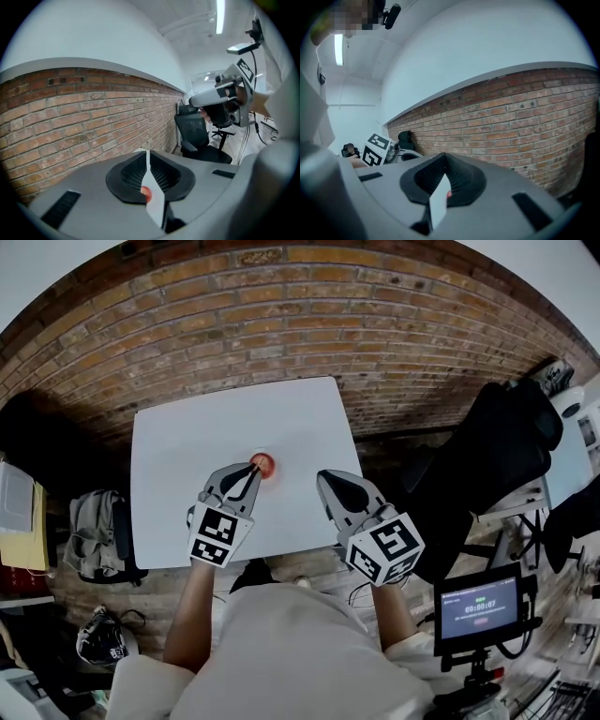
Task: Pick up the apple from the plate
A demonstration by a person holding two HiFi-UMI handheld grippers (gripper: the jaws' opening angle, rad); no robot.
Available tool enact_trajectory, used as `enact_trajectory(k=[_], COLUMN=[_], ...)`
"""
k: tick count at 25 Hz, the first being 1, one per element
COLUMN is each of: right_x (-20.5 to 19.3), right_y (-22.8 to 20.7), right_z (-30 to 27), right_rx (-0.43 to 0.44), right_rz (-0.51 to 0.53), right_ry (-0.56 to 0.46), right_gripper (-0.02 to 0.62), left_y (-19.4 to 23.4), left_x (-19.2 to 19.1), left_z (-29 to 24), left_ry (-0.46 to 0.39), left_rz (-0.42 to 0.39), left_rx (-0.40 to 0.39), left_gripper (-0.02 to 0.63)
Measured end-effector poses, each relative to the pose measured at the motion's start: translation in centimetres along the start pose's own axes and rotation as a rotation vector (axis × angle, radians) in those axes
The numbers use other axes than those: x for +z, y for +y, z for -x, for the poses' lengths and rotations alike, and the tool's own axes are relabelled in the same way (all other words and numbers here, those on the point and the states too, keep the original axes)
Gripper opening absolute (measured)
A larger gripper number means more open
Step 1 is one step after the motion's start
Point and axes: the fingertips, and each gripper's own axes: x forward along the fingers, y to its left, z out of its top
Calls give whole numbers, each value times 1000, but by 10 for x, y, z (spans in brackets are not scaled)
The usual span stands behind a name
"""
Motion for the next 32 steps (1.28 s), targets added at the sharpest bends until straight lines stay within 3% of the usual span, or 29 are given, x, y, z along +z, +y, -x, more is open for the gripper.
enact_trajectory(k=[19,25,32], right_x=[-28,-36,-48], right_y=[-22,-29,-34], right_z=[-42,-51,-63], right_rx=[-101,-128,-150], right_rz=[-87,-107,-135], right_ry=[76,96,122], right_gripper=[2,2,2], left_y=[30,28,26], left_x=[-62,-69,-91], left_z=[-56,-69,-83], left_ry=[120,93,138], left_rz=[-3,-34,-40], left_rx=[-119,-181,-249], left_gripper=[40,122,172])
